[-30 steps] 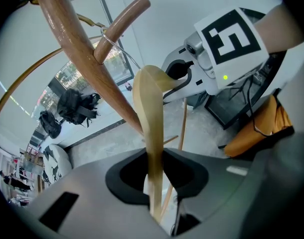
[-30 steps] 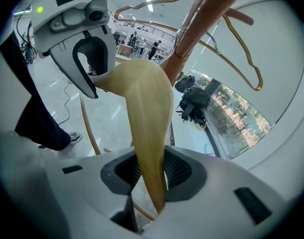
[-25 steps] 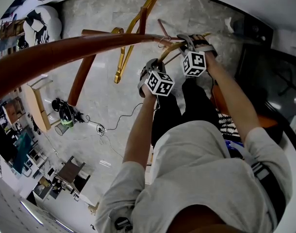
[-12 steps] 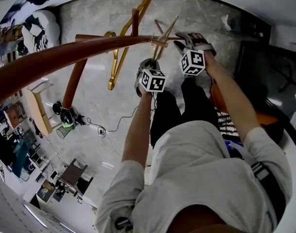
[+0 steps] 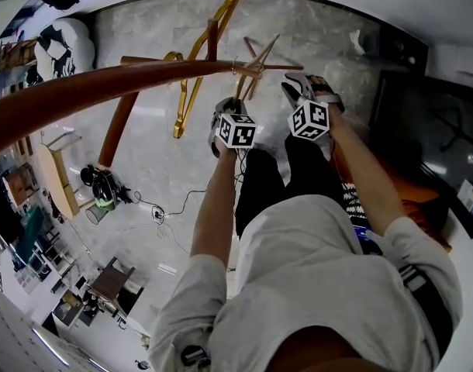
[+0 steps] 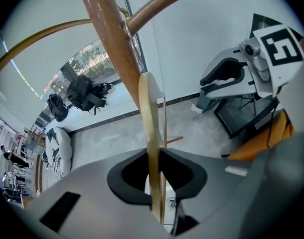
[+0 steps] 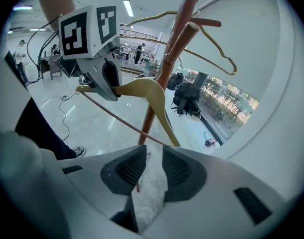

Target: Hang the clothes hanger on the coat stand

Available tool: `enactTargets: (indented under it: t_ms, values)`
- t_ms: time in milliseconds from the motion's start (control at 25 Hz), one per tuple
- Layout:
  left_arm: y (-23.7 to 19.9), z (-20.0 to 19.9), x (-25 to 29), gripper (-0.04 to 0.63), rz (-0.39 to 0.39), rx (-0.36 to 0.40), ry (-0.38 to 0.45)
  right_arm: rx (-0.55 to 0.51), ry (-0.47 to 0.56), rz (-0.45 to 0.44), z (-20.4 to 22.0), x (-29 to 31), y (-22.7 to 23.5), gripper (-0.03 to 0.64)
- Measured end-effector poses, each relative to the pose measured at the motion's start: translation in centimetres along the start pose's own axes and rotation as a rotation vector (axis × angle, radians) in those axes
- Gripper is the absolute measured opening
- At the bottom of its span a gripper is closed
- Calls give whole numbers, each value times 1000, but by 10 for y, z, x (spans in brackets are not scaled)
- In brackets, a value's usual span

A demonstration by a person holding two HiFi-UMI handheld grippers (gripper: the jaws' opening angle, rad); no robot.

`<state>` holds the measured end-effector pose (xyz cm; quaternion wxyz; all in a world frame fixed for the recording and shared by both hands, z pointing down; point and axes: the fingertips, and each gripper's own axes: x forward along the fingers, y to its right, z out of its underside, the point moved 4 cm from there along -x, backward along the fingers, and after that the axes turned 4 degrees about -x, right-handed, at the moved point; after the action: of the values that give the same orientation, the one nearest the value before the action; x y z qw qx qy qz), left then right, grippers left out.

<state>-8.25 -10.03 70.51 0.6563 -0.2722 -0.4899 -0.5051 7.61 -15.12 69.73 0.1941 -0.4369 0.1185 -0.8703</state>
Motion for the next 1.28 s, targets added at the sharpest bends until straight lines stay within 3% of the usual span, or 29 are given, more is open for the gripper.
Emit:
enactTargets:
  t_ms: [240, 440, 680, 880, 1000, 1280]
  values:
    - [-2, -7, -9, 67, -45, -27, 65, 123, -6, 82, -2, -15, 5, 37]
    - [-3, -15, -23, 67, -72, -22, 85, 187, -24, 126, -5, -31, 14, 26]
    - [-6, -11, -49, 67, -114, -55, 170, 231, -20, 186, -26, -49, 18, 15]
    - [2, -1, -72, 66, -25, -152, 264, 257, -9, 219, -49, -67, 3, 9]
    - [0, 2, -90, 40, 17, -167, 331, 279, -13, 248, -64, -76, -5, 5]
    - [-27, 39, -141, 9, 94, -250, 476, 449, 34, 325, -123, -107, -33, 5]
